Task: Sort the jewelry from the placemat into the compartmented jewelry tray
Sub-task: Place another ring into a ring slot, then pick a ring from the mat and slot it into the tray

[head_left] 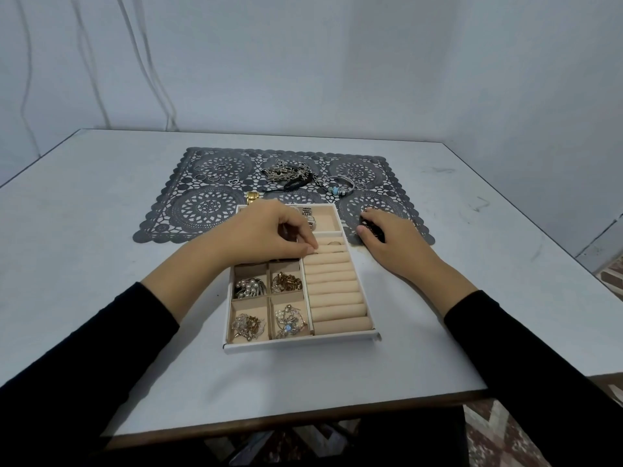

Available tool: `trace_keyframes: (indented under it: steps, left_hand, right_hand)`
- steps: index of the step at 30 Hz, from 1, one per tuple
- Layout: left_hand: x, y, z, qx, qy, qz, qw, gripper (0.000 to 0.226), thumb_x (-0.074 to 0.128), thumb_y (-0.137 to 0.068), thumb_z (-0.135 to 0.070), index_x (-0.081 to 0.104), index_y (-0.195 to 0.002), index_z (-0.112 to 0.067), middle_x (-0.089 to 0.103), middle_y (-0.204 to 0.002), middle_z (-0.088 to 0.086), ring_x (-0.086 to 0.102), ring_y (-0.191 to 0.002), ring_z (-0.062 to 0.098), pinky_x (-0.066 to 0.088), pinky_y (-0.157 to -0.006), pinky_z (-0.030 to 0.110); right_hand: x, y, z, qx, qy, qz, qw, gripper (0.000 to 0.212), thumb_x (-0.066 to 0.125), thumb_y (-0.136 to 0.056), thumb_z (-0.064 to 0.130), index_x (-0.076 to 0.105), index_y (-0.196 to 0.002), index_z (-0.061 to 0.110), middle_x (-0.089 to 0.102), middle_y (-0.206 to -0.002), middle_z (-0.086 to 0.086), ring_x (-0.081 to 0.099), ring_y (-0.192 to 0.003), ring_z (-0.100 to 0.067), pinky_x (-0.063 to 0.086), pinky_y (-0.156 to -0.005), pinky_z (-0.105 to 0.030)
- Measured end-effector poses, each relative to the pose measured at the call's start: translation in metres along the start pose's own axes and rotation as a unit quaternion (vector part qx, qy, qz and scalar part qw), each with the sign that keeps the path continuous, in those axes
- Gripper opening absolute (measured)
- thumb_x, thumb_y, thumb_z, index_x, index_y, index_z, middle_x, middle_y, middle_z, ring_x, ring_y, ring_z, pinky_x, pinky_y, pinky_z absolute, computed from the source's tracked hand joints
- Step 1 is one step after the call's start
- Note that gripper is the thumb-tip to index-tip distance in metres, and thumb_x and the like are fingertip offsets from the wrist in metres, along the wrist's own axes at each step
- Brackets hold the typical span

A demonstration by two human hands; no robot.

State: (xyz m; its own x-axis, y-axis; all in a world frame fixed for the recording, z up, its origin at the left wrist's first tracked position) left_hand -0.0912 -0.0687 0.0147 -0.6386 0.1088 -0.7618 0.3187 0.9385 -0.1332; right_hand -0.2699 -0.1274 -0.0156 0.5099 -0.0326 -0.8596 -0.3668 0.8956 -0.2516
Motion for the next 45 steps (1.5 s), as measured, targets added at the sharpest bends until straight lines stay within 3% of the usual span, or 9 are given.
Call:
trace_keyframes:
  steps: [7, 11, 15, 19, 25, 29, 32, 38, 45]
  left_hand:
    - [-0.009, 0.004, 0.001, -0.013, 0.045, -0.034, 0.998, 0.009, 0.08, -0.079, -0.03, 0.078, -0.087, -0.027, 0.074, -0.084, -0.014, 0.068, -0.081, 0.005, 0.056, -0.075, 0.023]
    - [-0.037, 0.008, 0.013, -0.02, 0.08, -0.122, 0.989, 0.007, 0.076, -0.082, -0.025, 0.076, -0.089, -0.025, 0.074, -0.085, -0.004, 0.067, -0.075, 0.013, 0.056, -0.07, 0.025]
    - [-0.071, 0.009, 0.044, -0.043, 0.067, -0.243, 0.967, 0.006, 0.072, -0.087, -0.024, 0.073, -0.093, -0.026, 0.07, -0.082, -0.007, 0.063, -0.073, 0.003, 0.051, -0.067, 0.014]
    - [-0.091, 0.007, 0.083, -0.084, 0.002, -0.313, 0.946, 0.011, 0.064, -0.093, -0.022, 0.07, -0.103, -0.022, 0.066, -0.091, -0.009, 0.059, -0.081, 0.006, 0.047, -0.076, 0.017]
    - [-0.101, -0.009, 0.137, -0.13, -0.091, -0.286, 0.945, 0.023, 0.065, -0.092, -0.027, 0.07, -0.113, -0.019, 0.066, -0.113, -0.001, 0.054, -0.096, 0.009, 0.039, -0.087, 0.024]
    - [-0.108, -0.02, 0.152, -0.145, -0.111, -0.267, 0.946, 0.023, 0.067, -0.09, -0.028, 0.072, -0.111, -0.02, 0.067, -0.108, 0.002, 0.055, -0.091, 0.012, 0.044, -0.085, 0.03]
    - [-0.111, -0.03, 0.159, -0.153, -0.111, -0.25, 0.95, 0.021, 0.068, -0.09, -0.03, 0.073, -0.108, -0.022, 0.063, -0.1, -0.004, 0.055, -0.09, 0.011, 0.041, -0.082, 0.028]
    - [-0.123, -0.044, 0.172, -0.15, -0.119, -0.27, 0.944, 0.018, 0.067, -0.09, -0.029, 0.073, -0.105, -0.021, 0.066, -0.103, 0.002, 0.059, -0.087, 0.016, 0.042, -0.081, 0.028]
    - [-0.132, -0.059, 0.186, -0.175, -0.15, -0.27, 0.935, 0.02, 0.064, -0.092, -0.026, 0.073, -0.108, -0.017, 0.066, -0.101, 0.005, 0.053, -0.084, 0.014, 0.038, -0.078, 0.027]
  right_hand:
    - [-0.003, -0.002, -0.003, 0.018, -0.024, -0.004, 1.0, 0.031, 0.052, -0.097, 0.03, 0.061, -0.121, 0.013, 0.064, -0.119, -0.002, 0.055, -0.111, -0.018, 0.037, -0.086, -0.022]
    - [-0.01, -0.01, -0.003, 0.033, -0.029, -0.031, 0.999, 0.03, 0.053, -0.097, 0.03, 0.063, -0.119, 0.013, 0.065, -0.111, -0.002, 0.055, -0.101, -0.015, 0.032, -0.075, -0.019]
    - [-0.012, -0.027, -0.001, 0.029, -0.028, -0.059, 0.997, 0.031, 0.054, -0.095, 0.028, 0.062, -0.121, 0.013, 0.064, -0.116, -0.002, 0.053, -0.101, -0.013, 0.032, -0.08, -0.018]
    - [-0.007, -0.054, -0.01, 0.046, -0.029, -0.081, 0.995, 0.032, 0.055, -0.095, 0.024, 0.061, -0.124, 0.01, 0.062, -0.118, -0.007, 0.055, -0.104, -0.017, 0.034, -0.085, -0.019]
    - [0.002, -0.091, -0.029, 0.093, -0.011, -0.09, 0.992, 0.034, 0.056, -0.094, 0.023, 0.062, -0.124, 0.008, 0.06, -0.121, -0.012, 0.053, -0.114, -0.025, 0.036, -0.099, -0.029]
    - [0.006, -0.104, -0.036, 0.109, -0.01, -0.087, 0.99, 0.032, 0.058, -0.093, 0.02, 0.064, -0.122, 0.008, 0.059, -0.12, -0.013, 0.054, -0.112, -0.027, 0.037, -0.098, -0.03]
    - [0.006, -0.111, -0.039, 0.11, -0.015, -0.086, 0.99, 0.027, 0.057, -0.094, 0.018, 0.066, -0.117, 0.009, 0.058, -0.118, -0.013, 0.054, -0.111, -0.026, 0.037, -0.097, -0.028]
    - [0.007, -0.126, -0.046, 0.108, -0.024, -0.087, 0.99, 0.019, 0.059, -0.092, 0.016, 0.071, -0.106, 0.012, 0.06, -0.111, -0.011, 0.057, -0.103, -0.024, 0.039, -0.092, -0.028]
    - [0.008, -0.143, -0.047, 0.096, -0.032, -0.077, 0.992, 0.022, 0.06, -0.092, 0.015, 0.07, -0.111, 0.01, 0.068, -0.101, -0.007, 0.05, -0.082, -0.01, 0.035, -0.077, -0.017]
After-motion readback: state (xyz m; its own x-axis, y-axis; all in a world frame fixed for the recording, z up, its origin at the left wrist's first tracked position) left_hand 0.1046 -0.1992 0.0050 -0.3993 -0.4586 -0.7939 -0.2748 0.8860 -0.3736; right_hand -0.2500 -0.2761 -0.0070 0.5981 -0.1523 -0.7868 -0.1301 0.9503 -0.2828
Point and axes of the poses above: each hand's wrist, its own y-axis away from the middle knuckle, its own x-axis out of the palm, z = x × y, the point moved 8 cm from there along -y, towards the middle knuckle
